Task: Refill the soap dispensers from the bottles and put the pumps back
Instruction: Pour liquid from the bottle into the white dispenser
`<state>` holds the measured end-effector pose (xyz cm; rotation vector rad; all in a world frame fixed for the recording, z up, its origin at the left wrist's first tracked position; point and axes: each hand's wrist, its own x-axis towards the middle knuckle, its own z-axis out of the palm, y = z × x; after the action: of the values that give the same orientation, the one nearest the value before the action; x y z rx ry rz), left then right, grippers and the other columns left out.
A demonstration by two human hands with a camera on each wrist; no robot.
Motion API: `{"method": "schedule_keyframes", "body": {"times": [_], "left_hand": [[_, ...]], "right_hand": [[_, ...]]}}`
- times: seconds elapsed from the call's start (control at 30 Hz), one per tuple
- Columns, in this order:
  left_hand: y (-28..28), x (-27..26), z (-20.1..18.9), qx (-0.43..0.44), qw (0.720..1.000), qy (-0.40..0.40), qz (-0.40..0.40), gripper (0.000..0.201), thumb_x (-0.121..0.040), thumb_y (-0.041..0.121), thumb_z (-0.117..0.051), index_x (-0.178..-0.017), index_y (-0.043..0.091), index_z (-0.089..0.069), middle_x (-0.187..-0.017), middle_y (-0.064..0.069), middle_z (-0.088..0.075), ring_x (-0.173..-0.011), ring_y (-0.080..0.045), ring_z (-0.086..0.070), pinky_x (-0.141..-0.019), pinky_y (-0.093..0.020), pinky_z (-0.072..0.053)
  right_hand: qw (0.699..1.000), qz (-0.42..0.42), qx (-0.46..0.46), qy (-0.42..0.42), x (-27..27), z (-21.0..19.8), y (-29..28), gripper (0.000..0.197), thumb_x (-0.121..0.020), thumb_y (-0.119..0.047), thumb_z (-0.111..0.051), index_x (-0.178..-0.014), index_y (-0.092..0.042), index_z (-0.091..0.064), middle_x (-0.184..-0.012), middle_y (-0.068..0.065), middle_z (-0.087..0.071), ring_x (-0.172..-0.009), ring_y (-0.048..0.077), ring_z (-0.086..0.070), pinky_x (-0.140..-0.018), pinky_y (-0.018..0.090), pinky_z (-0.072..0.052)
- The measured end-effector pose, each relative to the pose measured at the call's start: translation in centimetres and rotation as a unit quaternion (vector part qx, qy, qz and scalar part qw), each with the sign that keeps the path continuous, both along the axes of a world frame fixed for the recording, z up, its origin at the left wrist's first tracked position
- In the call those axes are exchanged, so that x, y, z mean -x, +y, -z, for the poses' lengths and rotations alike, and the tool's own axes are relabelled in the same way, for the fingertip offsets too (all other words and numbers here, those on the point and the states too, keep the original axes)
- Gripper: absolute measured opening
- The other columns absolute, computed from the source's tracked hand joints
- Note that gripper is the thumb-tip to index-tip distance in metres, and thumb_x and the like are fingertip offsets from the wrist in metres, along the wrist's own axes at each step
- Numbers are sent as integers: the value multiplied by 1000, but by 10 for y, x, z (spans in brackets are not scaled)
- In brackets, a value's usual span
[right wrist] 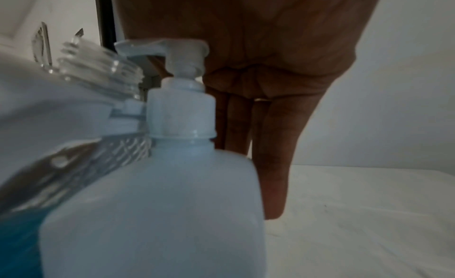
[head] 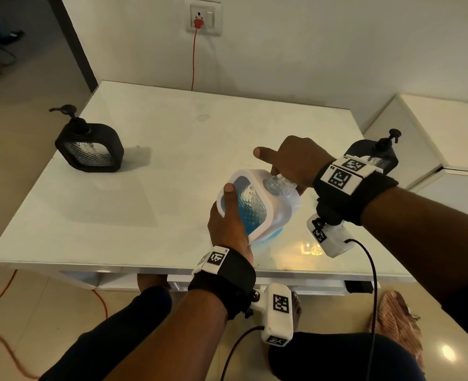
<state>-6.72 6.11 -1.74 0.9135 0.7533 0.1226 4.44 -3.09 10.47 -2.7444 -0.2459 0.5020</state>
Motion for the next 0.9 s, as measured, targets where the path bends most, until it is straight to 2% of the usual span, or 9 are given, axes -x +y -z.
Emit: {"method": "schedule_keyframes", "body": {"times": [0.07, 0.13, 0.2, 0.37, 0.47, 0.6, 0.7, 0.83, 0.9], "left_hand": [[0, -1, 0, 9, 1000, -2, 6, 34, -90, 75, -61, -102, 44, -68, -113, 0, -75, -106, -28, -73, -92, -55, -62], [1, -1, -3, 18, 1000, -1, 6, 28, -95, 67, -59, -102, 40, -66, -111, 0, -75, -105, -27, -72, -93, -55, -62], [2, -1, -2, 17, 1000, -2, 9, 29, -96, 66, -58, -103, 39, -67, -112, 0, -75, -105, -27, -72, -93, -55, -62], [-1, -1, 0, 5, 1000, 11, 24, 40, -97, 67, -56, -119, 35, -66, -118, -4, -75, -106, -29, -73, -88, -55, -64], [1, 0, -1, -1, 1000, 4, 21, 35, -97, 68, -55, -112, 38, -66, -116, -3, -74, -106, -29, -72, -90, -55, -63], [1, -2, 1, -6, 1000, 6, 18, 45, -94, 72, -56, -121, 37, -65, -120, -3, -74, -108, -29, -72, -91, -55, -63], [2, -2, 1, -6, 1000, -1, 19, 38, -96, 69, -56, -116, 38, -66, -118, -3, -75, -107, -29, -73, -90, -55, -63], [1, -2, 4, -11, 1000, 8, 22, 40, -98, 68, -54, -120, 37, -65, -120, -4, -73, -108, -29, -72, -91, -56, -63], [1, -2, 4, -4, 1000, 8, 20, 41, -97, 69, -55, -119, 35, -65, -119, -4, -74, -107, -29, -73, -90, -56, -63]], "right_hand": [[1000, -2, 4, -9, 0, 2, 0, 66, -97, -64, -47, -89, -4, -73, -77, 11, -70, -59, 29, -69, -73, 39, -63], [1000, -4, 7, -20, 1, 3, 0, 64, -97, -64, -47, -89, -5, -72, -80, 11, -69, -59, 26, -66, -75, 39, -62], [1000, -5, 9, -20, 1, 3, 1, 70, -95, -69, -44, -89, -6, -72, -79, 11, -70, -59, 26, -67, -77, 40, -62], [1000, 4, -17, 20, 0, 0, -2, 89, -86, -83, -36, -91, -3, -74, -81, 14, -73, -64, 31, -73, -76, 44, -64], [1000, 0, -13, 15, 0, -1, 0, 83, -88, -80, -40, -91, -4, -73, -81, 11, -72, -66, 30, -73, -77, 42, -64], [1000, -2, -1, -12, 2, 1, 0, 71, -93, -72, -45, -87, -6, -71, -74, 10, -68, -59, 27, -69, -76, 41, -63], [1000, -12, 8, -23, 3, 1, 1, 76, -92, -75, -42, -88, -4, -72, -70, 9, -66, -56, 26, -67, -76, 40, -63], [1000, -12, -8, 11, -1, -1, 1, 90, -87, -83, -34, -92, -2, -74, -74, 9, -71, -63, 30, -72, -78, 41, -63], [1000, -10, -12, 15, -1, -2, 1, 87, -88, -81, -36, -90, -3, -74, -72, 8, -70, -62, 29, -72, -78, 41, -63]]}}
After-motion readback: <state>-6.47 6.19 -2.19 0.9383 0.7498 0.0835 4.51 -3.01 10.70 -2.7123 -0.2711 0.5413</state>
